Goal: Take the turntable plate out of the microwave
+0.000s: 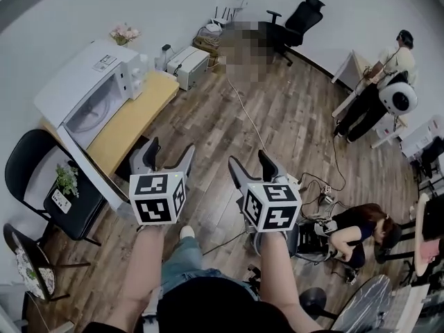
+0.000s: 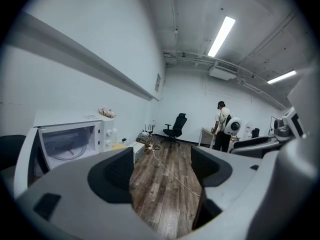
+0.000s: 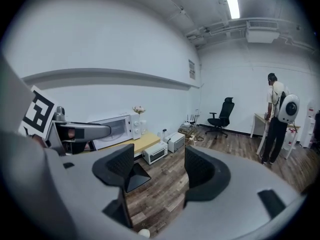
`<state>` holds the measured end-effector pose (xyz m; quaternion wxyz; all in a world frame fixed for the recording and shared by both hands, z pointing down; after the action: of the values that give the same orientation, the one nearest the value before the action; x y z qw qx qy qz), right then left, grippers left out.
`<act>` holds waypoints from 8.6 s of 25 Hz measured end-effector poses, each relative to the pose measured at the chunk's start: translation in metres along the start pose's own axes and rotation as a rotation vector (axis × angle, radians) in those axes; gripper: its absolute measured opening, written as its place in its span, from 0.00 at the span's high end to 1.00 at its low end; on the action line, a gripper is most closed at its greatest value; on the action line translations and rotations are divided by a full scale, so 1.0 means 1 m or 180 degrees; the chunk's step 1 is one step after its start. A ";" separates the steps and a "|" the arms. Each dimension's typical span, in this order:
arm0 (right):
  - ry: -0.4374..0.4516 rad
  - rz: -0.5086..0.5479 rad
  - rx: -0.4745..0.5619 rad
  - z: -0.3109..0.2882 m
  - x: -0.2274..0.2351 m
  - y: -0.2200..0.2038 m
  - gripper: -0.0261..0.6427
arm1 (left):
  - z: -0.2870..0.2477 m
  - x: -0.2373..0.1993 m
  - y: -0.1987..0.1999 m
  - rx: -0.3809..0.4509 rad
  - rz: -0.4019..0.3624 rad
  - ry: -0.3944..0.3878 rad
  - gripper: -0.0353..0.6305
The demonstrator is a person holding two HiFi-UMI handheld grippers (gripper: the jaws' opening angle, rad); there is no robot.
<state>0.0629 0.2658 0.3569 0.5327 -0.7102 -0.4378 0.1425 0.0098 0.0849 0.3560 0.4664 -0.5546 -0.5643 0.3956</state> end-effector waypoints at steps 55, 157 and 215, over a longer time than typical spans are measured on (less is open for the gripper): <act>0.3169 0.0912 -0.1103 -0.388 -0.171 0.083 0.52 | -0.077 -0.232 -0.054 -0.0333 0.1433 0.3292 0.41; 0.2504 -0.2914 -0.3199 -0.562 -0.340 -0.133 0.91 | -0.103 -0.416 -0.261 0.1714 0.4286 0.3099 0.90; 0.3224 -0.1369 -0.2969 -0.512 -0.291 -0.113 0.73 | -0.107 -0.366 -0.235 0.2730 0.4401 0.2201 0.90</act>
<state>0.1849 -0.2768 0.5803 0.3278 -0.7406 -0.2825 -0.5140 0.0346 -0.3041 0.5769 0.4352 -0.6376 0.2670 0.5768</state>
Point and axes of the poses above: the fingertips, and each gripper's own axes: z backward along the fingers, x to its right, y out of its top, the point moved 3 cm from there along z, backward along the fingers, and after that the axes turned 14 degrees about -z, right-handed, at the moved point
